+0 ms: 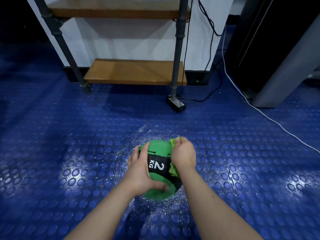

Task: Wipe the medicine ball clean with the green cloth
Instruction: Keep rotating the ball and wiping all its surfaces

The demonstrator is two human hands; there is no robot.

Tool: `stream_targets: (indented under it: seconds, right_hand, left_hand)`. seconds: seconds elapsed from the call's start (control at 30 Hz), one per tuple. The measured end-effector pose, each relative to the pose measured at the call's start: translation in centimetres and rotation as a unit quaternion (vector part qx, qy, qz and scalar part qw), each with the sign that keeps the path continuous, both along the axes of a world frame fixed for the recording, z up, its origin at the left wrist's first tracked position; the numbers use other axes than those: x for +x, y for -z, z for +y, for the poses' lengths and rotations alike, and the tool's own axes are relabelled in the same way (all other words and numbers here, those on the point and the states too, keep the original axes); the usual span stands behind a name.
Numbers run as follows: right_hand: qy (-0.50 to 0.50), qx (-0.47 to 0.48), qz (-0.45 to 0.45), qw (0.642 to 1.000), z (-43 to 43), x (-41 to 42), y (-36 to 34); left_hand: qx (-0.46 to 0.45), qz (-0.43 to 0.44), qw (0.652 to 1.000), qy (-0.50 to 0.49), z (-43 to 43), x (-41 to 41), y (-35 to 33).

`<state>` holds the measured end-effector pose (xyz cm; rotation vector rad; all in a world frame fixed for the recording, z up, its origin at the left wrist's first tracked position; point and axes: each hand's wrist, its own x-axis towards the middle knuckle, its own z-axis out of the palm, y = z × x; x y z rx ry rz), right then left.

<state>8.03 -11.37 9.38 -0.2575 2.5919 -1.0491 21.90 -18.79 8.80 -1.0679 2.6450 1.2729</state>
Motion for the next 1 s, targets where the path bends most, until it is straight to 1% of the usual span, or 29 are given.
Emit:
stream_targets:
  seconds: [0.07,0.13,0.23,0.27,0.3,0.33,0.37,0.4,0.43,0.47,0.5,0.57,0.63,0.67,0.7,0.73,0.77,0.8,0.87,0.93,1.0]
  right_hand:
    - [0.004,0.001,-0.022,1.0,-0.1,-1.1,0.5]
    - [-0.001,-0.01,-0.025,1.0,0.3,-1.8,1.1]
    - [-0.011,-0.042,-0.044,0.998,1.3,-1.8,3.1]
    - [0.012,-0.077,-0.07,0.995,1.7,-1.9,3.9]
    - [0.053,-0.129,-0.116,0.983,2.3,-2.0,4.7]
    - [0.101,-0.202,-0.18,0.958,2.9,-2.0,5.2]
    - [0.138,-0.269,-0.245,0.921,3.5,-2.0,5.6]
    - [0.166,-0.323,-0.288,0.886,4.1,-2.0,5.8]
    - [0.179,-0.351,-0.309,0.866,4.5,-1.9,5.8]
    - [0.177,-0.365,-0.308,0.86,4.6,-1.7,5.7]
    - [0.173,-0.368,-0.289,0.867,4.6,-1.6,5.5]
    - [0.147,-0.368,-0.221,0.891,4.0,-0.7,4.1]
    - [0.073,-0.366,-0.153,0.915,2.9,0.9,2.4]
    - [0.007,-0.342,-0.105,0.934,2.4,2.0,1.8]
    - [-0.081,-0.291,-0.036,0.953,1.9,3.0,1.5]
    - [-0.161,-0.228,0.039,0.96,1.6,3.8,1.7]
    - [-0.207,-0.182,0.101,0.956,1.3,4.2,2.2]
    - [-0.214,-0.166,0.124,0.955,1.1,4.2,2.6]
    - [-0.165,-0.191,0.111,0.961,0.7,3.4,2.9]
    - [-0.106,-0.204,0.076,0.97,-0.1,2.4,3.0]
    - [-0.036,-0.184,-0.008,0.982,-1.0,1.0,3.1]
  left_hand:
    - [0.002,0.016,1.0,0.011,-0.4,0.6,0.4]
    - [0.018,0.044,0.999,0.023,-1.0,1.6,0.8]
    - [0.081,0.083,0.993,0.025,-2.4,3.7,1.4]
    - [0.107,0.093,0.99,0.021,-2.9,4.3,1.6]
    - [0.135,0.1,0.986,0.014,-3.3,4.8,1.7]
    - [0.161,0.105,0.981,0.009,-3.7,5.2,1.8]
    - [0.184,0.11,0.977,0.003,-4.0,5.4,1.8]
    - [0.202,0.113,0.973,-0.001,-4.4,5.4,1.8]
    - [0.216,0.113,0.97,-0.003,-4.7,5.4,1.8]
    - [0.223,0.11,0.969,-0.002,-5.0,5.2,1.7]
    - [0.227,0.105,0.968,-0.002,-5.3,4.9,1.6]
    - [0.234,0.099,0.967,-0.006,-5.7,4.3,1.5]
    - [0.245,0.099,0.964,-0.02,-5.9,3.7,1.5]
    - [0.252,0.104,0.962,-0.031,-5.9,3.4,1.4]
    - [0.259,0.109,0.959,-0.044,-5.8,3.2,1.4]
    - [0.264,0.113,0.956,-0.054,-5.8,3.0,1.3]
    - [0.269,0.115,0.954,-0.063,-5.7,2.9,1.3]
    - [0.27,0.115,0.953,-0.069,-5.6,2.8,1.4]
    - [0.254,0.108,0.958,-0.079,-5.5,2.9,1.6]
    - [0.232,0.101,0.964,-0.087,-5.5,2.7,1.9]
    - [0.217,0.096,0.967,-0.089,-5.3,2.5,2.2]
